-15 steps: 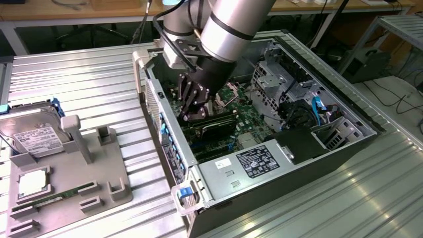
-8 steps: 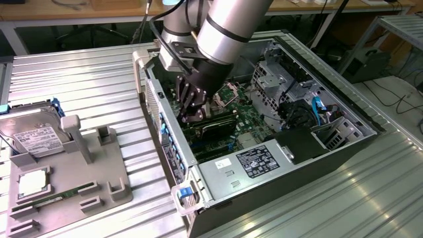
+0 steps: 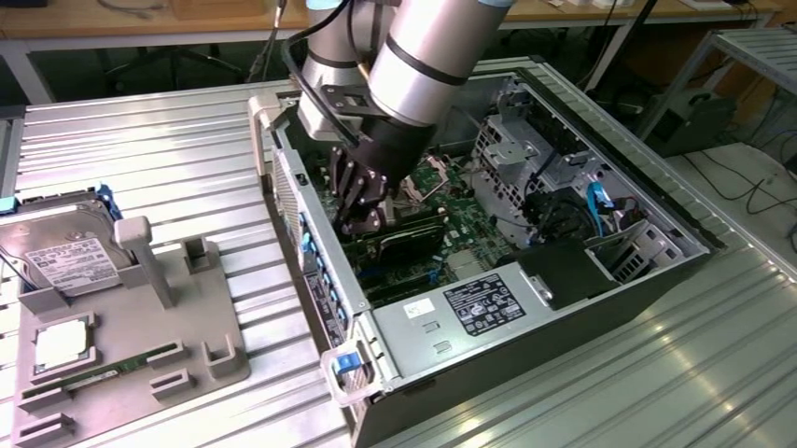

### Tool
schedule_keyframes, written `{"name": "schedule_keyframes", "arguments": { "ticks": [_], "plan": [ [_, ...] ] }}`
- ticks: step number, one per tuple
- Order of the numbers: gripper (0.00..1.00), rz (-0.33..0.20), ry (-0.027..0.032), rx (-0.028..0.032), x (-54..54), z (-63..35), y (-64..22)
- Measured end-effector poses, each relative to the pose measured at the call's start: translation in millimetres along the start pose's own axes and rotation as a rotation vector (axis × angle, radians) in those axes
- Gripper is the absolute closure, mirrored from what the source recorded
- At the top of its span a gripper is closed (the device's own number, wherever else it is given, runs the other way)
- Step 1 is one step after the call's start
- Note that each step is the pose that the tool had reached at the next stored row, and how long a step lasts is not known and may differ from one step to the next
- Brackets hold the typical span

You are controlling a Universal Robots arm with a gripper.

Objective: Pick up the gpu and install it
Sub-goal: 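Press down on the gpu until it lock into place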

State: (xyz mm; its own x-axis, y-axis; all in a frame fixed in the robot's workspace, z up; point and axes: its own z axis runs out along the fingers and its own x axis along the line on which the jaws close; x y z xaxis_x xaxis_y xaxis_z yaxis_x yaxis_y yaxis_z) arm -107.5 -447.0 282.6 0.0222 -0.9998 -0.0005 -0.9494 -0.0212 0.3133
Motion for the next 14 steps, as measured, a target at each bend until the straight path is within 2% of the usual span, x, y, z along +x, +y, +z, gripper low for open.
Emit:
{"name": "schedule_keyframes", "arguments": {
  "ticks": [2,5,6,11,14],
  "plan": [
    [0.89,-0.002,0.0014,0.0187,-0.3,-0.1,-0.8],
    [0.89,-0.007,0.0042,0.0612,-1.4,-0.1,-1.0],
    [0.89,-0.008,0.0051,0.0713,-1.5,0.2,-1.2],
    [0.89,-0.006,0.0146,0.1043,-1.7,1.4,-1.5],
    [0.89,-0.005,0.018,0.1293,-2.5,1.8,-1.8]
  ]
}}
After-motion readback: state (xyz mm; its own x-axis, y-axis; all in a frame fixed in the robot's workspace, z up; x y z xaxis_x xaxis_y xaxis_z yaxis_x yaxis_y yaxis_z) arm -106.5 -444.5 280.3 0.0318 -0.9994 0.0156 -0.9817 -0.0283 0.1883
